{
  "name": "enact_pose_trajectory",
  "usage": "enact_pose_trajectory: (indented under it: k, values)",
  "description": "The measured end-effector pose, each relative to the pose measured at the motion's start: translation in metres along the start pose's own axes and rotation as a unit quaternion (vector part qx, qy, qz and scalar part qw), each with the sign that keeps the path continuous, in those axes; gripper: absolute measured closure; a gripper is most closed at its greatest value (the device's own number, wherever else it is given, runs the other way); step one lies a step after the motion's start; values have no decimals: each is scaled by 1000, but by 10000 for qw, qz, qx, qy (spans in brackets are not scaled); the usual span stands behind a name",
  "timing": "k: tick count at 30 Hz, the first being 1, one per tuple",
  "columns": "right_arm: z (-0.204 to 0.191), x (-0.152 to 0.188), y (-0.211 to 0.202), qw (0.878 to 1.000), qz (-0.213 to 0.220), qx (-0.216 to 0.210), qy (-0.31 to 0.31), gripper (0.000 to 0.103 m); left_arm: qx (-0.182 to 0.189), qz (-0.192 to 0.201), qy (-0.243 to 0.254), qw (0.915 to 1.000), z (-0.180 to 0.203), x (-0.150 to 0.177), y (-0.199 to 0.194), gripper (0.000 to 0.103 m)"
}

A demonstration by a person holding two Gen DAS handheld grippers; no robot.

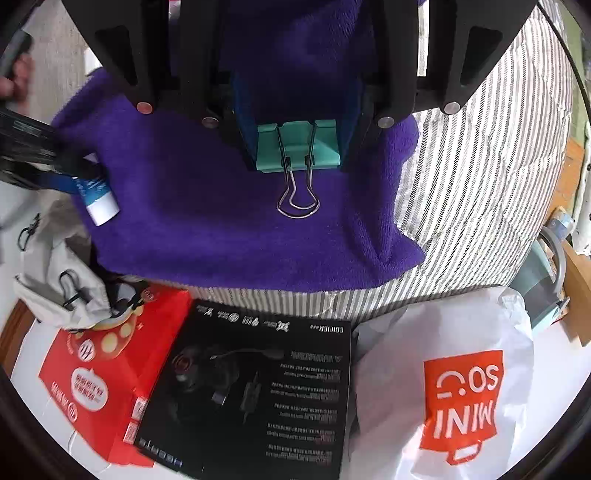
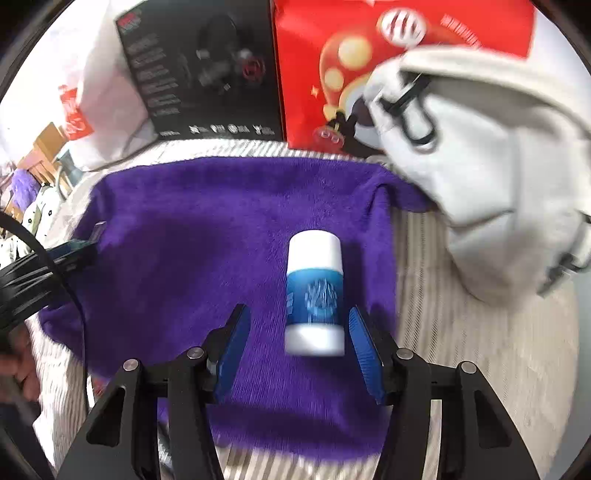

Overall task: Organize rigid objects
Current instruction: 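Place the clip on the purple towel with the left tool while the right tool places the deodorant there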

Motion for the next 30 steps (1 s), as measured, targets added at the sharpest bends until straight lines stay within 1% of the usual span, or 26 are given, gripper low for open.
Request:
enact_pose_trajectory:
  k: [3, 7, 10, 16, 17, 19, 20, 22, 25, 27, 29, 30]
  values:
    - [-1, 11, -26, 9999, 126, -47, 16, 47, -19, -55, 14, 10000, 1, 1, 7, 63]
    - [-2, 36, -55, 9999, 156, -9, 46, 47, -20, -111, 34, 9999, 4, 4, 13, 63]
    - [1, 53, -68, 9999, 121, 41, 108, 47, -61, -189, 98, 9998, 7, 8, 18, 63]
    - [3, 83, -87, 9994, 86, -11, 333, 47, -266, -126, 336, 9990, 12, 11, 19, 62]
    - [4, 87, -89, 9993, 85, -28, 368, 47, -308, -130, 414, 9986, 13, 12, 20, 60]
    - [4, 95, -92, 9991, 70, -37, 424, 47, -348, -145, 475, 9982, 15, 14, 21, 51]
    - [4, 98, -93, 9990, 60, -39, 436, 47, -365, -185, 500, 9979, 15, 16, 22, 39]
    - [3, 104, -95, 9990, 69, -42, 450, 47, -380, -203, 566, 9975, 18, 20, 20, 37]
    - [3, 114, -100, 9989, 62, -74, 462, 47, -446, -223, 512, 9974, 18, 23, 15, 37]
    - [2, 120, -104, 9989, 81, -85, 444, 47, -481, -171, 386, 9979, 16, 24, -1, 37]
    - [0, 125, -109, 9990, 124, -128, 409, 47, -407, -92, 355, 9985, 17, 26, -21, 37]
    - [-1, 127, -110, 9990, 131, -144, 403, 46, -440, -51, 363, 9984, 18, 29, -34, 37]
Point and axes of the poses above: each gripper's, at about its wrist camera, not at the fingertips, and y roughly the way its jaws point, z to its right, x to its underside, the point moved 8 cm from there along y, roughly the way its jaws point, and after that the axes turned 2 degrees about z, right-handed, at the moved point
